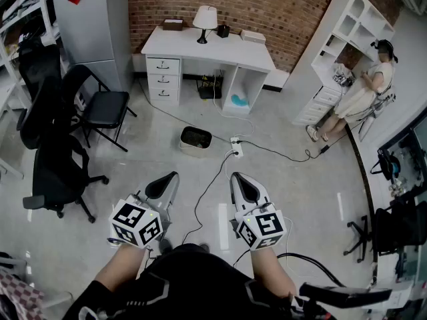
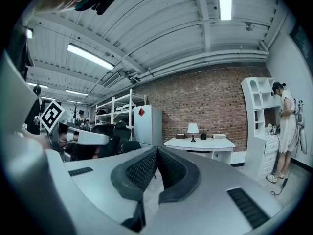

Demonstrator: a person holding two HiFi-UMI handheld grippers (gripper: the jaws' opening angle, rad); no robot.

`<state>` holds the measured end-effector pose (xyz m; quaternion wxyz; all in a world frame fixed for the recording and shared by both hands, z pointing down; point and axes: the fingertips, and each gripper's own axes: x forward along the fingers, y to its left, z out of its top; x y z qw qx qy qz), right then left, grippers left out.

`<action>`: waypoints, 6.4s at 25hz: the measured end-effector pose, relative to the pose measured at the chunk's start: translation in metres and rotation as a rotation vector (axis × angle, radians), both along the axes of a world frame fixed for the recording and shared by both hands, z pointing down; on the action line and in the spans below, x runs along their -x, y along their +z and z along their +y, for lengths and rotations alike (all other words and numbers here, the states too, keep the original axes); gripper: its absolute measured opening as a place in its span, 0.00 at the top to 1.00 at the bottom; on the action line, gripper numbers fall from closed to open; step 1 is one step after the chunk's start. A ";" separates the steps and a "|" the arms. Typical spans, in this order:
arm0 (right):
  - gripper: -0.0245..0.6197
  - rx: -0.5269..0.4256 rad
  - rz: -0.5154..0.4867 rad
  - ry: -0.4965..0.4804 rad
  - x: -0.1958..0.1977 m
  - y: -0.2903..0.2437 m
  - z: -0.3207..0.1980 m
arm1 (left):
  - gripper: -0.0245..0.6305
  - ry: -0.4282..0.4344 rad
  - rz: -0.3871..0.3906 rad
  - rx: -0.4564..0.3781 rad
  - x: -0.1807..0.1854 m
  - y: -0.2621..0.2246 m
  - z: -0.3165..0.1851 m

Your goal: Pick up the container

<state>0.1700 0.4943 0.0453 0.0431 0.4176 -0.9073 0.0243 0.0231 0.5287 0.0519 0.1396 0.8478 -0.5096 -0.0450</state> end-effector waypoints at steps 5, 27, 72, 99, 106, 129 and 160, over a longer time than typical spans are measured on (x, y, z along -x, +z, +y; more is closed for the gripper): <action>0.95 -0.004 0.004 -0.001 0.002 0.001 0.000 | 0.95 -0.005 0.005 0.012 0.004 0.006 -0.001; 0.95 0.022 -0.029 0.018 0.044 0.003 -0.010 | 0.95 -0.015 -0.023 -0.003 0.049 0.013 -0.007; 0.95 0.084 -0.083 -0.183 -0.017 0.029 -0.290 | 0.95 -0.187 -0.002 0.030 -0.020 0.011 -0.263; 0.95 0.063 -0.031 -0.187 0.008 0.027 -0.409 | 0.95 -0.140 0.001 0.114 0.002 0.043 -0.391; 0.95 0.074 0.004 -0.152 0.046 0.030 -0.458 | 0.95 -0.092 0.004 0.123 0.042 0.047 -0.447; 0.95 0.172 0.076 -0.049 0.139 0.063 -0.550 | 0.95 0.027 0.044 0.166 0.143 0.083 -0.563; 0.95 0.360 0.092 -0.251 0.139 0.252 -0.671 | 0.95 -0.113 -0.053 0.371 0.127 0.275 -0.647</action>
